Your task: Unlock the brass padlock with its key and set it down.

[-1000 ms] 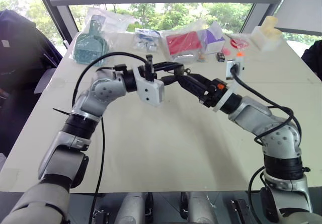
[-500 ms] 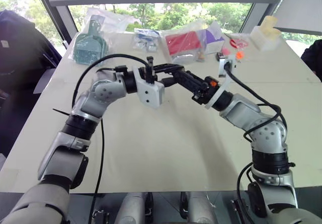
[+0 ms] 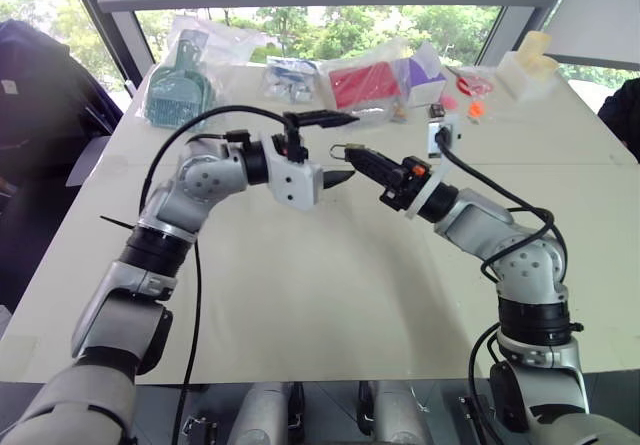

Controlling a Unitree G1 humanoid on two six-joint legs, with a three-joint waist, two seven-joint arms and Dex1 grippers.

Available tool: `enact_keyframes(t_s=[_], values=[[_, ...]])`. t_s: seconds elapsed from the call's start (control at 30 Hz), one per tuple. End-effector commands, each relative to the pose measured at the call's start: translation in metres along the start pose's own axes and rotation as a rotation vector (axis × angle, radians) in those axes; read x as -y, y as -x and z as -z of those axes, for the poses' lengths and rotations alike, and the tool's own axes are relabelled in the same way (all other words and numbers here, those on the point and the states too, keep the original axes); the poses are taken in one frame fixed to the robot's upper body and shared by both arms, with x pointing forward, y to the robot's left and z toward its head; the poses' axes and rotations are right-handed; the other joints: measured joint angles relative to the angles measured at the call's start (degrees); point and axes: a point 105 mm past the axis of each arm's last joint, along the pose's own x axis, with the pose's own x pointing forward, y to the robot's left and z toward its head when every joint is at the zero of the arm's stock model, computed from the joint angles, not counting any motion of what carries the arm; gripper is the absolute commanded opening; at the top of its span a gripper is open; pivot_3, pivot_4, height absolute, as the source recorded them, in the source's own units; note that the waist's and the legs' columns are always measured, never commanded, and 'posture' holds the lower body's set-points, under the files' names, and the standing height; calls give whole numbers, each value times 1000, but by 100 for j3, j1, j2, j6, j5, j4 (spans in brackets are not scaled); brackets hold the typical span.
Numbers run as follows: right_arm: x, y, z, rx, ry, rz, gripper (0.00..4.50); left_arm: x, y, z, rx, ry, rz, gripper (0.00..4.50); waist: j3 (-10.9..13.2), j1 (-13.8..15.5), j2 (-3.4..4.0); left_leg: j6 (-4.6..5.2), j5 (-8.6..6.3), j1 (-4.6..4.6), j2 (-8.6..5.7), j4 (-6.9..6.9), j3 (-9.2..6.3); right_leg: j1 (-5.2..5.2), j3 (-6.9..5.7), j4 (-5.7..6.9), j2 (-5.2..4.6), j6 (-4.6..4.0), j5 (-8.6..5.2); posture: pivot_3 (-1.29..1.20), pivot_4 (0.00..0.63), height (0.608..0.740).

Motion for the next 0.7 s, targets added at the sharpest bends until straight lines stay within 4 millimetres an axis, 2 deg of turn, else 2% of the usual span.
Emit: enact_keyframes(t_s=[0.03, 0.13, 0.23, 0.33, 0.5, 0.7], values=[[0, 4, -8, 18, 35, 5, 119, -20, 8, 2, -10, 178, -12, 4453, 0, -4, 0, 0, 0, 0, 0, 0, 0, 0, 0, 0, 0, 0, 0, 0, 150, 735], [6, 8, -11, 23, 44, 28, 119, -35, 21, 16, -56, 458, -29, 4453, 1, -22, 1, -1, 1, 0, 0, 0, 0, 0, 0, 9, 1, 1, -1, 0, 150, 735], [7, 9, -14, 29, 47, 31, 119, -50, 24, 24, -67, 578, -79, 4453, 1, -18, 1, -2, 1, -1, 1, 0, -2, 0, 0, 11, 4, 4, -2, 0, 150, 735], [5, 8, -17, 36, 51, 25, 119, -52, 18, 22, -52, 609, -68, 4453, 1, -10, 0, -2, 1, 0, -1, 0, -3, 6, 0, 10, 5, 4, -2, 0, 150, 735], [2, 6, -22, 51, 56, 16, 119, -44, 11, 15, -13, 650, -15, 4453, 1, -25, 0, -4, 3, 0, -2, 0, -2, 6, 0, 10, 5, 4, -2, 0, 150, 735], [-6, 6, -26, 68, 52, -1, 119, -36, 8, 20, -16, 667, 3, 4453, 1, -27, 0, -6, 4, 0, -1, -1, -2, 6, 0, 8, 6, 4, -2, 0, 150, 735]])
